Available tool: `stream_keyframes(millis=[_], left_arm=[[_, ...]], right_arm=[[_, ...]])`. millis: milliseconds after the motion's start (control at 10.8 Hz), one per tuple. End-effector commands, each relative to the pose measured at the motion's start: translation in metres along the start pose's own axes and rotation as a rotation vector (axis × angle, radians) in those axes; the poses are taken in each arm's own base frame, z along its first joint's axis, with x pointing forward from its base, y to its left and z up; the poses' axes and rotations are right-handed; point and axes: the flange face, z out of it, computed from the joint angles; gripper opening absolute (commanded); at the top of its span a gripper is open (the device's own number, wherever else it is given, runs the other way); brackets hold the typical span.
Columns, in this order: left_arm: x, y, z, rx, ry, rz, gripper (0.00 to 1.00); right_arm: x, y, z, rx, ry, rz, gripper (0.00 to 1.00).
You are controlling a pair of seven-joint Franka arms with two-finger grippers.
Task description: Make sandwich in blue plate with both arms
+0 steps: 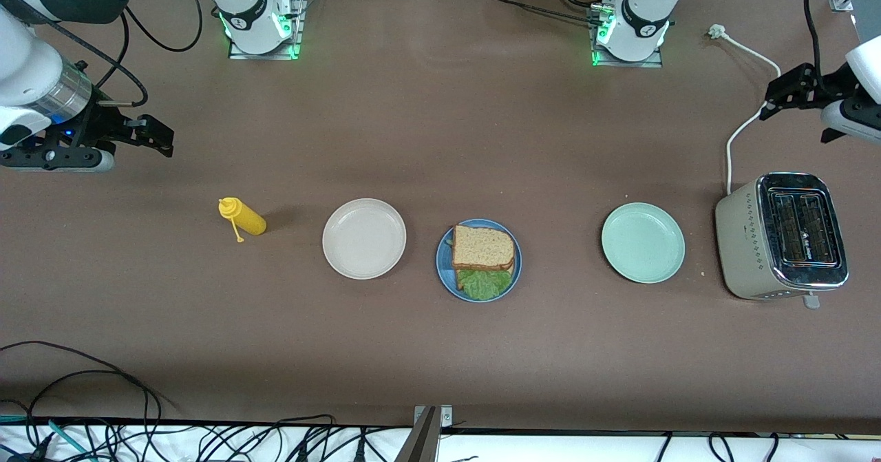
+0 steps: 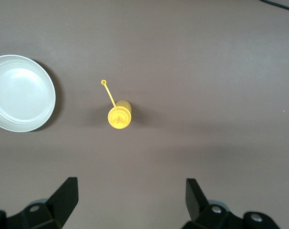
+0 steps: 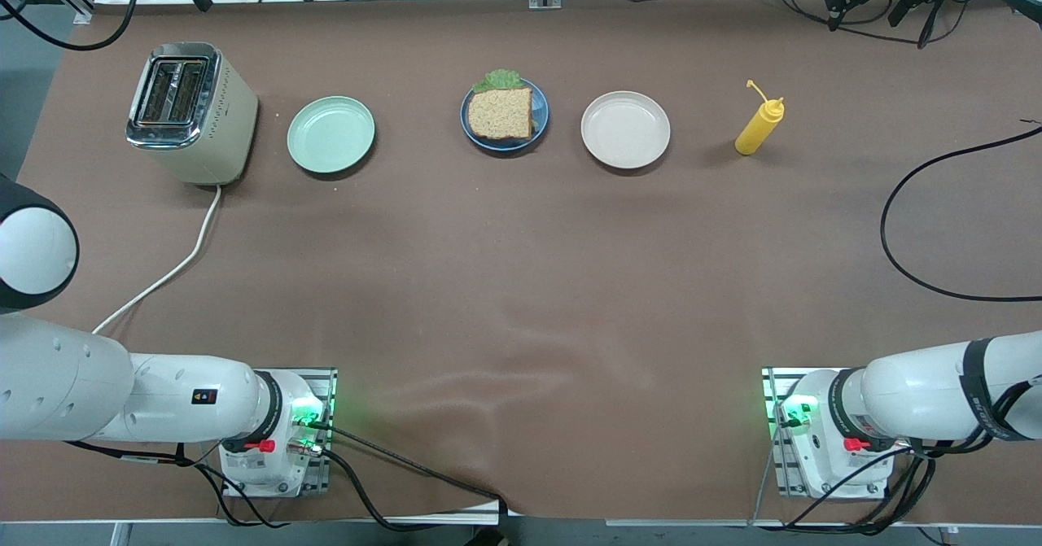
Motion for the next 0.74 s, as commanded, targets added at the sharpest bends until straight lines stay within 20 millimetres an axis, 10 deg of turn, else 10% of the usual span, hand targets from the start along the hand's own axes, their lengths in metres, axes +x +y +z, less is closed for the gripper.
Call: stream_keyframes(millis=[0,650], left_arm=[[-0.007,0.025,-0.023,0.05,-0.052,-0.274,1.0],[-0.003,0.032,-0.022,0.037,-0.053,-0.317,1.0]], right_arm=[[-0.005,0.003,-0.004,-0.019,0.002,0.019,1.0],[-0.001,0.016,-0.018,-0.013,0.03,0.04,1.0]])
